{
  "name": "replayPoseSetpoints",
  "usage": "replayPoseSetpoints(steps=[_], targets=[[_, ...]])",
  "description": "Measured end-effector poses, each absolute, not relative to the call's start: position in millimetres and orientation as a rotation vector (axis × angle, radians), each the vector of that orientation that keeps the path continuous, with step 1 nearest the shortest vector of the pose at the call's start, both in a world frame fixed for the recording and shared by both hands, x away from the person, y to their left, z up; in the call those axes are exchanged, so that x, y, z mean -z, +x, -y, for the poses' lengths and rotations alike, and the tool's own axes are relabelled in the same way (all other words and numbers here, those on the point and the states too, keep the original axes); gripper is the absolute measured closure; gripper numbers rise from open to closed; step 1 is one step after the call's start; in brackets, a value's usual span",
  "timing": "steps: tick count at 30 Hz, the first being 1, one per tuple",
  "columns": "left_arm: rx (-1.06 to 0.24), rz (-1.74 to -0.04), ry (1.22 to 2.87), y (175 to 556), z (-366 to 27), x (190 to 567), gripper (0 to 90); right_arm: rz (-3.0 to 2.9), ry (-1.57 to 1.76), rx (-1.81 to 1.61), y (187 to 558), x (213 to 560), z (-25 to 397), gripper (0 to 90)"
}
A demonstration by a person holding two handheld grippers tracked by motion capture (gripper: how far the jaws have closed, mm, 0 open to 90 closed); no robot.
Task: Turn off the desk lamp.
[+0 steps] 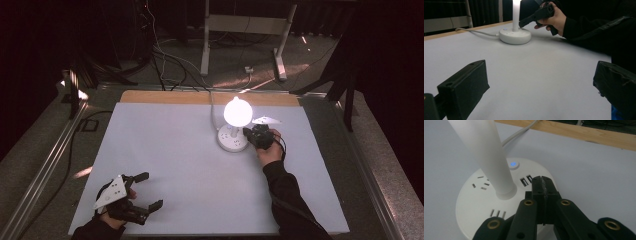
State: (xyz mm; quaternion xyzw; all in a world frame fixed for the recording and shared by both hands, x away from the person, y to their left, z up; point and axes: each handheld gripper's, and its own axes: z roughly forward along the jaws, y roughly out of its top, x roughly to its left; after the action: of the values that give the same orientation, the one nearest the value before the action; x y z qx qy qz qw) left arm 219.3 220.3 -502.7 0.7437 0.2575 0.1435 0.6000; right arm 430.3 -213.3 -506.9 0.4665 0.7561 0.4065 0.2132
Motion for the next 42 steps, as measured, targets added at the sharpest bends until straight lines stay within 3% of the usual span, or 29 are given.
replayPoseSetpoints(steps=[33, 42], targets=[[-0.335, -0.594, 1.727, 219, -219, 502, 0.5, -2.098, 1.294, -1.148, 426, 495, 221, 90.0], [-0.338, -0.591, 1.726, 219, -219, 502, 0.5, -2.137, 1.249, -1.159, 423, 494, 219, 57.2]])
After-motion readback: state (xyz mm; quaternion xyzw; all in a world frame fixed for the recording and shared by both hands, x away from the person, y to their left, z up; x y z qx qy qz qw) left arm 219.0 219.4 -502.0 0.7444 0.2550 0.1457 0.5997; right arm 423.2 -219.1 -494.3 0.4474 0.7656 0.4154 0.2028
